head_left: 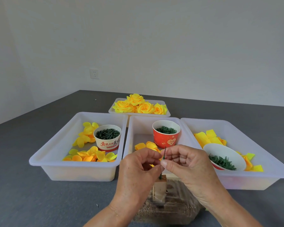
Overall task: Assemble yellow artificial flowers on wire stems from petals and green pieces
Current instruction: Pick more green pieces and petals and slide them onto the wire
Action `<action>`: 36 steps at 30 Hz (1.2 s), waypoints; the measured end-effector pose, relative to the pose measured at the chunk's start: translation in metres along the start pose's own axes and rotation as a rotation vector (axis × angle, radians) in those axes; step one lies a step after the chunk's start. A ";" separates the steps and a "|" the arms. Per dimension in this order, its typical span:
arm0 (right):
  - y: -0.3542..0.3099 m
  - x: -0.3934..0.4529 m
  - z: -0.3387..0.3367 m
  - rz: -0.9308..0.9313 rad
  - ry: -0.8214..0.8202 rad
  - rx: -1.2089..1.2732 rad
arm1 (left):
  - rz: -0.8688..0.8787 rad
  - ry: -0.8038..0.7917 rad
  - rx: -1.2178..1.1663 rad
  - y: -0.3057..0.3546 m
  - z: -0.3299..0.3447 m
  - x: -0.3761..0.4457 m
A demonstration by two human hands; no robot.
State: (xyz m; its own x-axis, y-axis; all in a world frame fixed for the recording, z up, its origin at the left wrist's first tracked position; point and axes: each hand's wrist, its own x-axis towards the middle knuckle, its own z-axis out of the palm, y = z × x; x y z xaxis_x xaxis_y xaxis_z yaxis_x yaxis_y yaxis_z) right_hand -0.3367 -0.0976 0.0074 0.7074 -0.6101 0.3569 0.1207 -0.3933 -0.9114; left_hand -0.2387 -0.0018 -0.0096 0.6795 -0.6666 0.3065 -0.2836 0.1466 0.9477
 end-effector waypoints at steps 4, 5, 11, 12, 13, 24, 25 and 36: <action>0.001 0.000 0.000 -0.001 -0.004 0.001 | 0.006 -0.003 0.018 0.001 -0.001 0.000; 0.001 0.001 0.000 0.001 -0.005 0.001 | 0.007 -0.005 0.018 0.001 -0.001 0.000; 0.001 0.001 -0.001 0.017 -0.017 0.040 | 0.000 -0.005 0.017 0.000 -0.002 0.000; 0.001 0.001 -0.001 0.023 -0.022 0.052 | -0.005 -0.010 0.013 0.000 -0.003 0.000; 0.002 0.001 0.000 0.030 -0.024 0.063 | -0.009 -0.017 0.014 -0.001 -0.003 0.000; 0.009 -0.003 -0.001 0.103 -0.052 -0.020 | -0.024 0.044 0.094 -0.005 -0.016 -0.003; 0.010 -0.003 -0.001 0.109 -0.052 -0.035 | -0.030 0.056 0.096 -0.006 -0.017 -0.003; 0.016 -0.006 0.001 -0.054 -0.045 -0.379 | -0.067 0.056 0.105 -0.014 -0.017 -0.012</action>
State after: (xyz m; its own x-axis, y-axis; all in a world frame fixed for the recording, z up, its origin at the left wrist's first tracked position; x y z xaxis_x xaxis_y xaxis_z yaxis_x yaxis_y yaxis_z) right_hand -0.3388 -0.0995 -0.0096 0.7377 -0.5545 0.3852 -0.1017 -0.6553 -0.7485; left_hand -0.2318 0.0164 -0.0252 0.7353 -0.6297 0.2505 -0.3039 0.0241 0.9524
